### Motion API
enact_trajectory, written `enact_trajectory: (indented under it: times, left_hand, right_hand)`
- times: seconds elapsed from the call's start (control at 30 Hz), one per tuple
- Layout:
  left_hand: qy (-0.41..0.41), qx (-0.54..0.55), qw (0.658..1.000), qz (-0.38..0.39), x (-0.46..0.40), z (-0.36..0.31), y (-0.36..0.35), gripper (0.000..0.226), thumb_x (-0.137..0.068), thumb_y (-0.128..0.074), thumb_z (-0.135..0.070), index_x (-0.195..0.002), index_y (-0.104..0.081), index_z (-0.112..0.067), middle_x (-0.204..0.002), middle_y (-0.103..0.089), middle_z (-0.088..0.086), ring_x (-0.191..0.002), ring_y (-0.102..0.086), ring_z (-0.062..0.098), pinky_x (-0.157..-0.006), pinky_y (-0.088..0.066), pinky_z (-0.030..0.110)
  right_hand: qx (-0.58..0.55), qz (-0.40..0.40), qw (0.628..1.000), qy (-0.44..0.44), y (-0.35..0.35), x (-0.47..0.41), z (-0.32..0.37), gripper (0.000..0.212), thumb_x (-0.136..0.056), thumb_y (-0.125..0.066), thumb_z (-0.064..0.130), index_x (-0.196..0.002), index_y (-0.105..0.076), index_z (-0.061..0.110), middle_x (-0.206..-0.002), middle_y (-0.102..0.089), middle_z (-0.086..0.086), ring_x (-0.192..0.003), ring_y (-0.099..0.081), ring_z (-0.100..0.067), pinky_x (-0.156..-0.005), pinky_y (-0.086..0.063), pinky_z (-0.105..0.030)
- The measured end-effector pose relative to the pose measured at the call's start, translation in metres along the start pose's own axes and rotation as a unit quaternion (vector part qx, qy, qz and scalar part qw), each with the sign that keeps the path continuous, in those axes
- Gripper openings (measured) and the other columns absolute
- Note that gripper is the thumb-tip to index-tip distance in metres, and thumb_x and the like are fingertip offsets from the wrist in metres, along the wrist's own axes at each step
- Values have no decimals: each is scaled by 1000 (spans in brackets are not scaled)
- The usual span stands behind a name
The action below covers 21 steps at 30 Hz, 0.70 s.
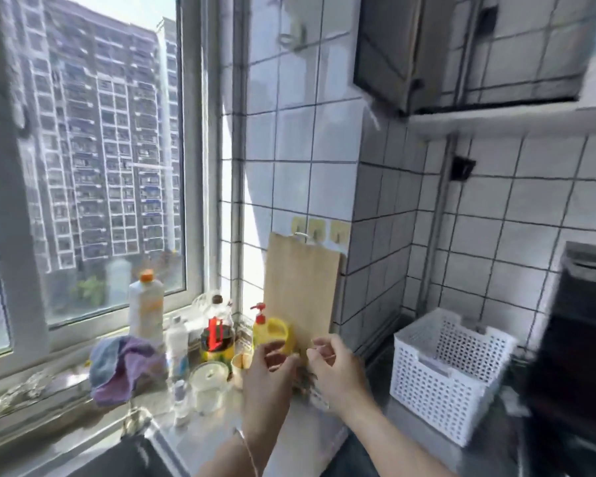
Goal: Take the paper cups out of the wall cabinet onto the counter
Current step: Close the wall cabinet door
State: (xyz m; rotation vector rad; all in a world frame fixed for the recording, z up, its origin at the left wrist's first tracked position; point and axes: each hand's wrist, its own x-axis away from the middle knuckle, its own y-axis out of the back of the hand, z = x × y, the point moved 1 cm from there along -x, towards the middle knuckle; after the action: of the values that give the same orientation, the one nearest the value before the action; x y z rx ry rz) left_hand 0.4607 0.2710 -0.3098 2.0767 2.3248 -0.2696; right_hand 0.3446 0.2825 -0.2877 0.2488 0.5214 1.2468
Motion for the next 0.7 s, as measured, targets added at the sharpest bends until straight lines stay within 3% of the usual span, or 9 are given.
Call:
enact_trajectory:
  times: [0.2, 0.3, 0.37, 0.5, 0.6, 0.7]
  left_hand:
    - [-96, 2, 991, 91, -95, -82, -76, 27, -84, -62, -11, -109, -55, -17, -98, -64, 2, -87, -62, 17, -72, -47, 28]
    - [-135, 10, 982, 130, -140, -132, -110, 28, -84, -61, -10, -111, -55, -17, -97, -65, 0, -86, -62, 15, -79, -50, 34]
    - [-175, 9, 974, 146, -169, -166, -132, 29, -84, -60, -13, -112, -56, -20, -102, -66, 2, -85, -63, 16, -83, -52, 39]
    - [-261, 16, 955, 137, -209, -231, -171, 36, -84, -60, -14, -119, -55, -19, -111, -64, 1, -86, -62, 12, -81, -53, 35]
    - [-290, 30, 950, 113, -238, -267, -191, 53, -84, -60, -14, -134, -43, -17, -126, -55, 3, -107, -59, 19, -94, -51, 38]
    - [-305, 60, 944, 111, -265, -295, -205, 61, -86, -57, -9, -142, -33, -16, -139, -47, 4, -124, -51, 21, -105, -42, 40]
  right_hand:
    - [10, -120, 992, 38, 56, -111, 46, 17, -90, -54, 29, -104, -59, 21, -86, -58, 10, -81, -56, -10, -58, -40, -14]
    - [11, -164, 985, 60, 87, -158, 74, 20, -89, -54, 28, -106, -61, 18, -90, -61, 7, -83, -57, -11, -59, -39, -16]
    - [28, -184, 979, 82, 109, -185, 94, 23, -90, -52, 28, -109, -60, 18, -93, -61, 6, -87, -57, -11, -61, -40, -17]
    - [60, -223, 964, 133, 149, -226, 133, 26, -93, -49, 29, -113, -59, 17, -108, -67, -1, -95, -60, -16, -71, -39, -22]
    - [96, -236, 952, 169, 173, -253, 155, 29, -95, -47, 31, -117, -59, 18, -114, -66, 0, -96, -57, -14, -68, -39, -22]
    - [109, -228, 947, 197, 191, -276, 175, 34, -96, -45, 31, -125, -56, 18, -124, -63, 0, -109, -58, -18, -81, -44, -24]
